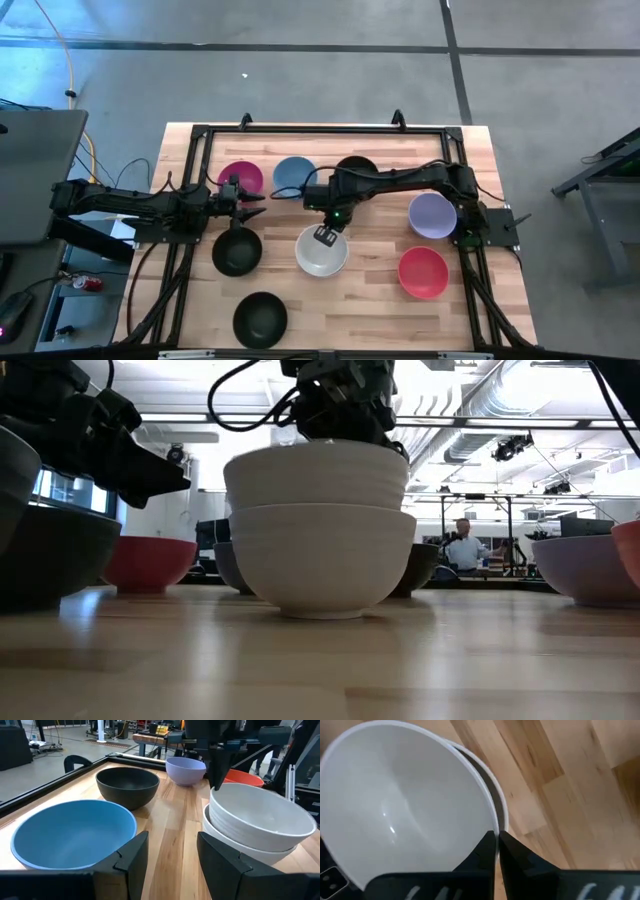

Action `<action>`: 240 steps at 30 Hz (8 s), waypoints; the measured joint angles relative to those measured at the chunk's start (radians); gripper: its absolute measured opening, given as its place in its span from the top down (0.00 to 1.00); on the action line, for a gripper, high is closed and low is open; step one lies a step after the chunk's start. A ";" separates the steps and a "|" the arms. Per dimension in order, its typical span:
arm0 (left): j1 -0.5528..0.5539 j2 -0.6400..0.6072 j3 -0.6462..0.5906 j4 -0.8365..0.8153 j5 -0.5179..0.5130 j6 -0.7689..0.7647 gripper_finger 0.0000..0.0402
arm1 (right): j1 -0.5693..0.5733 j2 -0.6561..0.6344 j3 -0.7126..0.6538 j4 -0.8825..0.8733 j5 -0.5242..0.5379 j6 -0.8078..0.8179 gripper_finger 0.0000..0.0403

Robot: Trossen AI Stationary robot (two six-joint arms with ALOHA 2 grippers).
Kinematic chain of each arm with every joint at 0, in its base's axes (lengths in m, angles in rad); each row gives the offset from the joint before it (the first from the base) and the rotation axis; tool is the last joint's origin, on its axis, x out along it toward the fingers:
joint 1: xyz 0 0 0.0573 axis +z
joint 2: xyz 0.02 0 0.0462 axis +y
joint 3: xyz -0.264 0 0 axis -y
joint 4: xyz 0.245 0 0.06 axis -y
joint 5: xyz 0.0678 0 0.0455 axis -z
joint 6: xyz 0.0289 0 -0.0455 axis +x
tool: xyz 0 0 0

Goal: Nest bowls inside each other
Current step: Stack the top white bowl on top of the white bowl, then stack the blue bowl on top of the white bowl

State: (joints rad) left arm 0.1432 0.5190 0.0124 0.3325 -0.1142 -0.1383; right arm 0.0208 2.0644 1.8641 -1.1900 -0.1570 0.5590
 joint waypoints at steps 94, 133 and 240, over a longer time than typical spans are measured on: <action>0.575 0.827 0.905 -0.817 0.111 0.328 0.61 | -0.324 -0.457 0.000 0.077 0.218 -0.743 0.62; 0.641 1.244 1.273 -1.152 0.314 0.332 0.60 | -0.348 -0.457 0.000 0.054 0.254 -0.701 0.62; 0.343 1.260 1.705 -1.537 0.325 0.377 1.00 | -0.606 -0.456 -0.001 -0.093 0.417 -0.703 0.63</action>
State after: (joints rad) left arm 0.4860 1.7786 1.7172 -1.2041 0.2103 0.2391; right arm -0.5848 1.6081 1.8633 -1.2835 0.2602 -0.1439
